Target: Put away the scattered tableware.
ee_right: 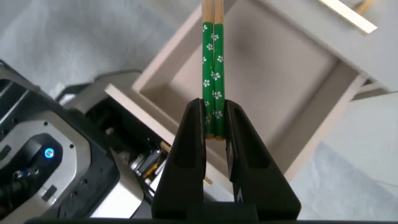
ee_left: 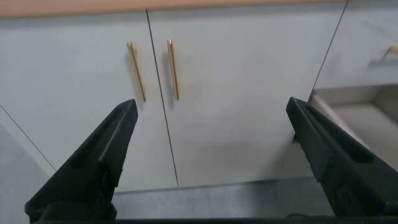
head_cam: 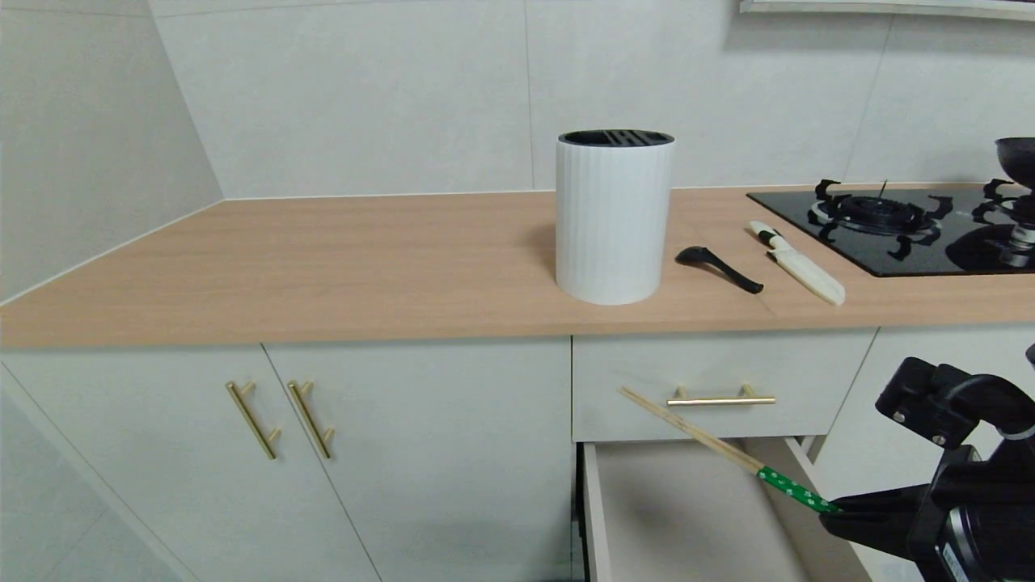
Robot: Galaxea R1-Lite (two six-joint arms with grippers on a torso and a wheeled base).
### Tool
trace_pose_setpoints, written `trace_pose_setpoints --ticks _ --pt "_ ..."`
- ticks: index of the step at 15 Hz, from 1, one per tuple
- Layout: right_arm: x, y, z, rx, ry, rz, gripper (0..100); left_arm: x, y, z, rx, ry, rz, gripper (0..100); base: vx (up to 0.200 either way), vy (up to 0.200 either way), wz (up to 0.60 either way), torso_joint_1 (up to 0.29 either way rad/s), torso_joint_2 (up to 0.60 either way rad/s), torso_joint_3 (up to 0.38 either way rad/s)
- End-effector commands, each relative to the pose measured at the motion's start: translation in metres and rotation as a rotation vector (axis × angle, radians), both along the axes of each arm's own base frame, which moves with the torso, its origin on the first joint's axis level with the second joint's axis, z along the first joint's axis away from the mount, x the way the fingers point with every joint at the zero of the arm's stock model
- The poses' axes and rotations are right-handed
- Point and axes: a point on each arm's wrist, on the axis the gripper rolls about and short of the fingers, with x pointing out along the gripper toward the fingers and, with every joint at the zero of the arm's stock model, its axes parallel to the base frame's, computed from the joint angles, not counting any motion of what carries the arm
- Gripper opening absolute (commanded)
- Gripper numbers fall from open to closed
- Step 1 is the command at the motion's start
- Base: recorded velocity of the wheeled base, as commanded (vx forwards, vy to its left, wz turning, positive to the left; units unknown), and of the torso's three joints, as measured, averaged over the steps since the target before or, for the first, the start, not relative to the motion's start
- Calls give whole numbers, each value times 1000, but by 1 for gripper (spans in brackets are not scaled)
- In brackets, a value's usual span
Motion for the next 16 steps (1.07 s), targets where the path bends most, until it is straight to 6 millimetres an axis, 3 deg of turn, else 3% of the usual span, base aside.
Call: trace_pose_setpoints --ticks 1,10,15,16 --pt "2 2 -3 -9 14 1 0 0 0 0 0 -1 0 100 0 0 0 -178 481 295" --pt "11 7 -13 -38 65 1 0 0 0 0 0 1 0 100 0 0 0 -137 441 298" --pt "18 11 -19 -52 89 -2 0 0 0 0 0 1 0 100 0 0 0 -17 60 39" --pt "27 16 -26 -66 115 -11 0 0 0 0 0 -1 0 100 0 0 0 0 0 0"
